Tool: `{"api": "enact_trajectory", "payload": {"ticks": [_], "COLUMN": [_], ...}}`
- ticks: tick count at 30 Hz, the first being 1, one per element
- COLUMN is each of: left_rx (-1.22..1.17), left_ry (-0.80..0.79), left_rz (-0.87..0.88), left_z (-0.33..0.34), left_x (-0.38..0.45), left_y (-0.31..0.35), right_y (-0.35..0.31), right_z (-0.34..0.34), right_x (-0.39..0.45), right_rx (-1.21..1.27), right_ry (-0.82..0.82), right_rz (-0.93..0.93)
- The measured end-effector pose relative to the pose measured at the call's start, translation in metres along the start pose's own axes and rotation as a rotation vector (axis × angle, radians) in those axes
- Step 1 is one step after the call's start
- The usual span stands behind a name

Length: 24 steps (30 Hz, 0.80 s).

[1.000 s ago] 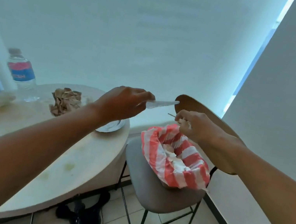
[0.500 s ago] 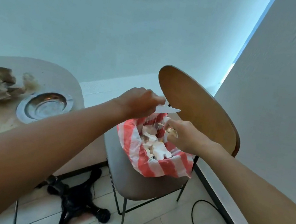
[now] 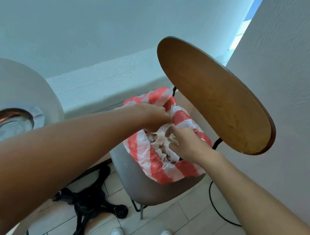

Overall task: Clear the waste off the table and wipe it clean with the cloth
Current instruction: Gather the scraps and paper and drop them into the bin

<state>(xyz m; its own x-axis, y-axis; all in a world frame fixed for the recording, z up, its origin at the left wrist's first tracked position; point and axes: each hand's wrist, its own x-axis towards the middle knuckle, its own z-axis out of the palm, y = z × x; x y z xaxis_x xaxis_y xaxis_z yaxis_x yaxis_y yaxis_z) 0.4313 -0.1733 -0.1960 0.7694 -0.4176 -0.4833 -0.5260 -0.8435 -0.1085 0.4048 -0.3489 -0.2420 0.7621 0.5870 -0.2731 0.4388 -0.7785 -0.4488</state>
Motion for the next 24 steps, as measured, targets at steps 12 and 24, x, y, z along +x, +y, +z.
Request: {"api": "enact_trajectory", "payload": {"ticks": [12,24], "left_rx": [-0.097,-0.147], "left_ry": [-0.584,-0.564], "left_rz": [-0.075,-0.126], "left_z": [0.047,0.041], "left_x": [0.043,0.04], "left_y": [-0.02,-0.008], "right_y": [0.011,0.015], "right_z": [0.02,0.023], "right_x": [-0.001,-0.008], "right_rx": [0.013,-0.052], "right_ry": [0.006,-0.091], "right_rz": [0.044,0.08]}}
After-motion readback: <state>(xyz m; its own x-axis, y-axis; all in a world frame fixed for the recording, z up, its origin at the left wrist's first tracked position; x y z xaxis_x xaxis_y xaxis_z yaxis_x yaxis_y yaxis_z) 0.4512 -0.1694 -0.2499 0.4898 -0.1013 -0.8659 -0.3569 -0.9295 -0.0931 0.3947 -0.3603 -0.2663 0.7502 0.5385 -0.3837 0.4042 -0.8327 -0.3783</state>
